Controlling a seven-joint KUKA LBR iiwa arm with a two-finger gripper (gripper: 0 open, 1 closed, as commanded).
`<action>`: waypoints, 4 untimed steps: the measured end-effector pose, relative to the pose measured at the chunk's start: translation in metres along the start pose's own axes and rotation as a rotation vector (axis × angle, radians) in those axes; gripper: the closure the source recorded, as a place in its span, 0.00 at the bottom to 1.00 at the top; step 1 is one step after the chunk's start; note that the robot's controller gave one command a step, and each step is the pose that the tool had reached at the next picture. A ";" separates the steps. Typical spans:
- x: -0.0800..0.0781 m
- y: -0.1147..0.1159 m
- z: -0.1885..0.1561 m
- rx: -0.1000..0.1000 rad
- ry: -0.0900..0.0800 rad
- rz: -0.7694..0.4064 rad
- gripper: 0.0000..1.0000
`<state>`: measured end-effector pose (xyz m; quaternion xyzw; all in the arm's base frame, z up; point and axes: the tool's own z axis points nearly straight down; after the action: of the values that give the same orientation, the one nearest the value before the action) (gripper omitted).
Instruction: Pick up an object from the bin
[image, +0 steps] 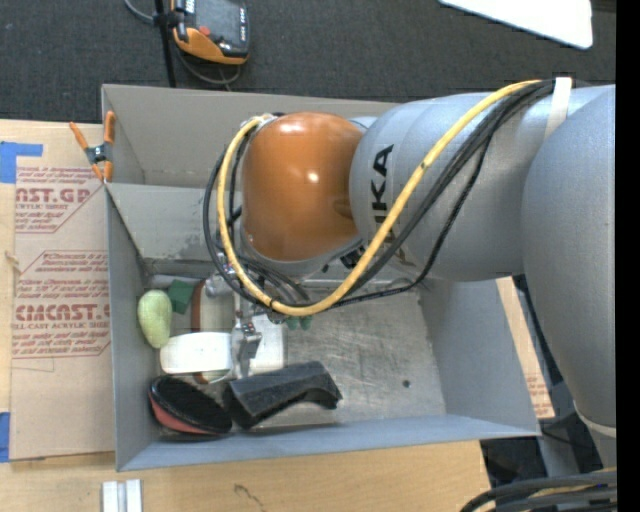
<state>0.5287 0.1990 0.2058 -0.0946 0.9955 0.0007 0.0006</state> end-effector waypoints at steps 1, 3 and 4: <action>0.001 0.003 -0.004 0.000 -0.002 0.000 0.00; 0.033 -0.036 0.068 0.000 0.002 0.005 0.00; 0.036 -0.061 0.078 0.001 0.001 -0.180 0.00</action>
Offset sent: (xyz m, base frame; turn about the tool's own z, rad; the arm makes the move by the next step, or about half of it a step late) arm -0.0287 -0.0580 -0.1068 -0.1310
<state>0.5044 0.1324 0.1275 -0.1839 0.9830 0.0002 0.0001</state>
